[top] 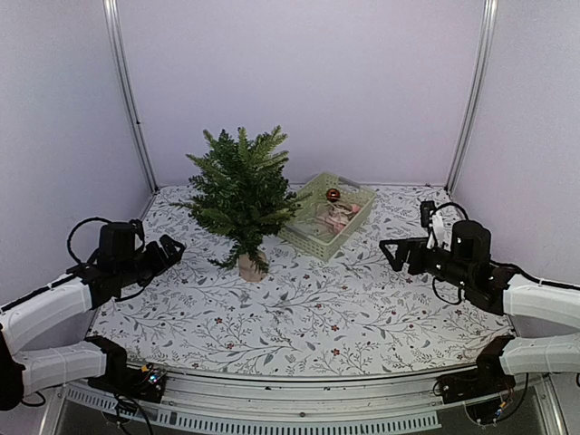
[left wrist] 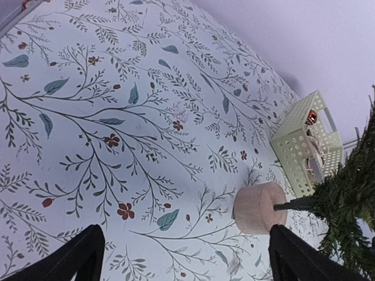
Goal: Decorate the small christmas tree
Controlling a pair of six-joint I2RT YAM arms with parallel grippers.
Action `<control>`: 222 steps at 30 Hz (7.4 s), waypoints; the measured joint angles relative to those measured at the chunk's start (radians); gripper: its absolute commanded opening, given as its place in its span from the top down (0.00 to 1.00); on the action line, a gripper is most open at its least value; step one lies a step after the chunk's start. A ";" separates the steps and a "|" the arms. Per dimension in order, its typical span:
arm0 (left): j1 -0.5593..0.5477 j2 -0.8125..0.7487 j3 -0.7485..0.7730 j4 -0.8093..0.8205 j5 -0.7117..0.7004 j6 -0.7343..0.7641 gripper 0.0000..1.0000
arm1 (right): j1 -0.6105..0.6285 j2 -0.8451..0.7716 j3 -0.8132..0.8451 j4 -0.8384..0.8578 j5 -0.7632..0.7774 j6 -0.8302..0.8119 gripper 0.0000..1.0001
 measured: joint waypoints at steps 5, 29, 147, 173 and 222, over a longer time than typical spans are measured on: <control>0.000 0.011 0.015 0.003 0.000 0.019 0.01 | -0.001 0.101 0.223 -0.031 0.010 -0.092 0.01; -0.005 0.077 0.036 0.073 0.031 0.049 0.01 | -0.094 1.073 1.200 -0.283 -0.187 -0.192 0.05; -0.204 -0.087 0.064 0.097 -0.069 0.106 0.01 | -0.073 0.023 0.901 -0.441 -0.140 -0.280 1.00; -0.204 0.073 0.036 0.131 -0.052 0.123 0.01 | -0.210 0.165 0.144 -0.291 -0.024 -0.001 0.53; -0.098 0.242 0.045 0.261 0.207 0.093 0.07 | 0.115 1.151 1.078 -0.338 -0.245 -0.447 0.58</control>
